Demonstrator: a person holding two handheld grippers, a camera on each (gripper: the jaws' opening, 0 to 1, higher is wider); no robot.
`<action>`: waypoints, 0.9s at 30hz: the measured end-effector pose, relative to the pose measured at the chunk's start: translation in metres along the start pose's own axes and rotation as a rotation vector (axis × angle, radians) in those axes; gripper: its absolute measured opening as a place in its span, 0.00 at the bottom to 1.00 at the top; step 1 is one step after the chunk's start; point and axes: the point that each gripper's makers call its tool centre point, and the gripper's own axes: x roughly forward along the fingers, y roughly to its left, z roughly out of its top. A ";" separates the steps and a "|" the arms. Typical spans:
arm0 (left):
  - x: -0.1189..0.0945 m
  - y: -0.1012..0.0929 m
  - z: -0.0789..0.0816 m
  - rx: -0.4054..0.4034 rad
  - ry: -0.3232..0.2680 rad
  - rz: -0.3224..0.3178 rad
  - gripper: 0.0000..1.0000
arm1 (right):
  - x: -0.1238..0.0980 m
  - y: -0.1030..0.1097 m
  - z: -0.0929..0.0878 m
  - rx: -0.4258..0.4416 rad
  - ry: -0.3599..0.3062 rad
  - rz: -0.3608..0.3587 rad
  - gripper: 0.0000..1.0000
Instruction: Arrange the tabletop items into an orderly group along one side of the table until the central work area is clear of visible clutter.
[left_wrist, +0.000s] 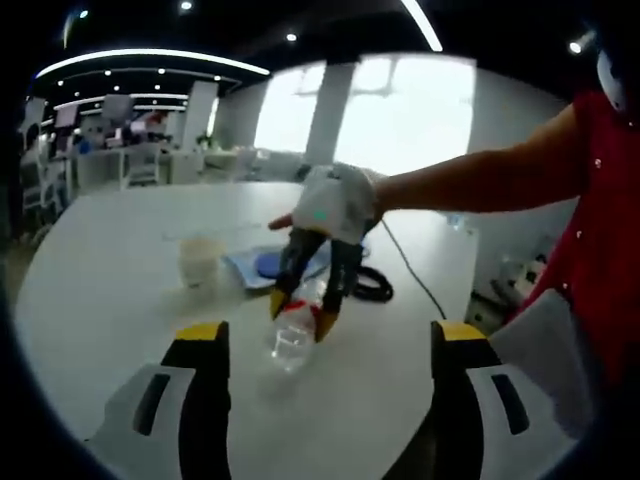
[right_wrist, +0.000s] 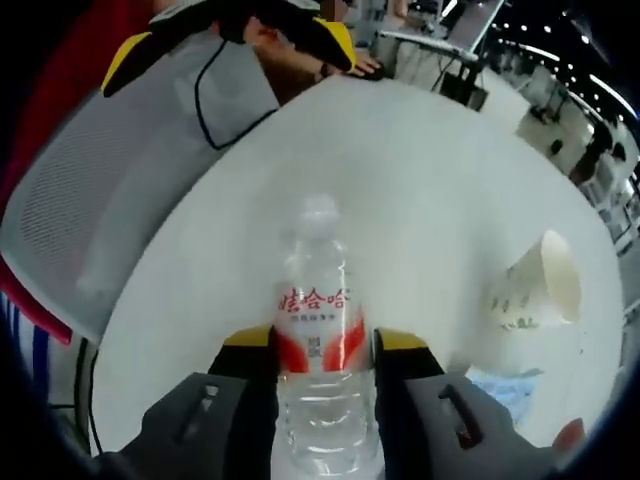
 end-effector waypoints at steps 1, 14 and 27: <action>0.000 0.000 0.000 0.000 -0.001 0.001 0.80 | 0.000 0.001 0.000 0.014 -0.008 -0.003 0.35; 0.000 0.002 0.000 0.000 0.004 0.002 0.79 | -0.007 -0.003 0.003 0.103 -0.075 -0.071 0.34; -0.001 0.002 0.000 -0.002 0.004 0.001 0.78 | -0.006 -0.002 0.004 0.132 -0.058 -0.088 0.35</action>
